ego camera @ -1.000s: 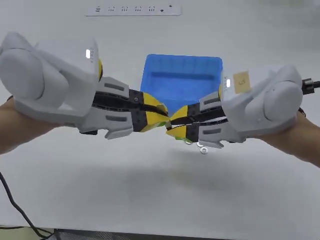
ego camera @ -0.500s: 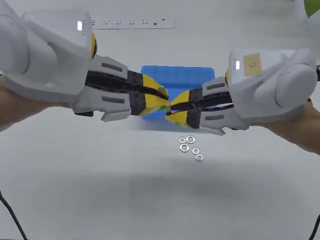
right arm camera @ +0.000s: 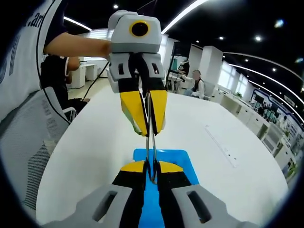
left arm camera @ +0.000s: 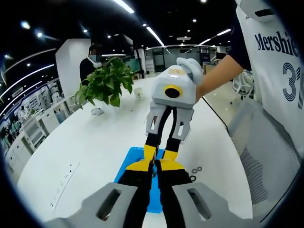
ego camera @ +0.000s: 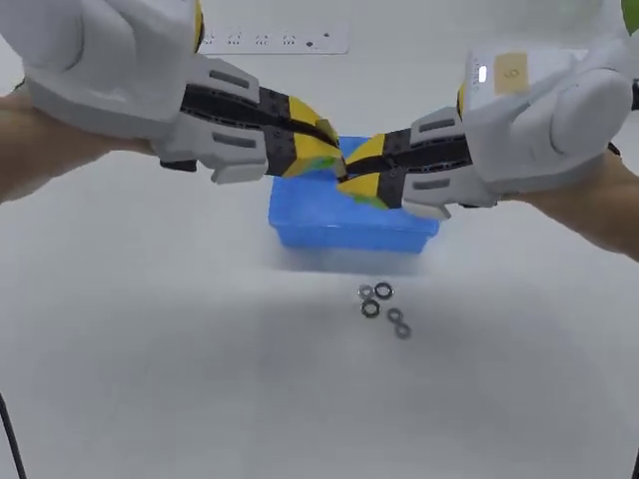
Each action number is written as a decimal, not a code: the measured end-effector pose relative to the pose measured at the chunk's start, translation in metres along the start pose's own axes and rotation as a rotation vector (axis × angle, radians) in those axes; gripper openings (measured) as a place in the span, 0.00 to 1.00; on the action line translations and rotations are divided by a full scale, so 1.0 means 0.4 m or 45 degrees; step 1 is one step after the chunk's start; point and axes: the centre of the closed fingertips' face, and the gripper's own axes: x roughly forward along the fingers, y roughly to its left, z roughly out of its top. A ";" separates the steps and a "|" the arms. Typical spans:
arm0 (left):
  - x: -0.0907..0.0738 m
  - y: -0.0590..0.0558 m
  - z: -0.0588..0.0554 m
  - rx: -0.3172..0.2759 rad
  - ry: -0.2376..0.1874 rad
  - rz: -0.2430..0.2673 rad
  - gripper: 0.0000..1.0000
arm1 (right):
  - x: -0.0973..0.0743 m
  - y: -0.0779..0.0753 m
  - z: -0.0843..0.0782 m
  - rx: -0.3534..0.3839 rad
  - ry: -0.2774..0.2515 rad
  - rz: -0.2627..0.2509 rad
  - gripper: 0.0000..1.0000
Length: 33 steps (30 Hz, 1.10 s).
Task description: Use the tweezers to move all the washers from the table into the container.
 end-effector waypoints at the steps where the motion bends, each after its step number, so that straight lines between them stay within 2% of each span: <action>1: 0.004 0.003 -0.011 -0.006 0.009 -0.005 0.08 | 0.006 -0.001 -0.008 0.002 0.007 0.008 0.09; 5: 0.032 0.018 -0.055 -0.033 0.038 -0.025 0.08 | 0.033 -0.005 -0.049 0.016 0.042 0.035 0.09; 12: 0.071 0.041 -0.099 -0.058 0.069 -0.046 0.08 | 0.063 -0.023 -0.103 0.071 0.069 0.050 0.09; 16: 0.083 0.041 -0.096 -0.079 0.044 -0.065 0.08 | 0.070 -0.024 -0.109 0.083 0.052 0.057 0.09; 24: 0.100 0.038 -0.116 -0.074 0.082 -0.085 0.08 | 0.074 -0.018 -0.131 0.072 0.083 0.066 0.09; 33: 0.106 0.041 -0.114 -0.058 0.091 -0.086 0.08 | 0.072 -0.022 -0.132 0.108 0.078 0.071 0.10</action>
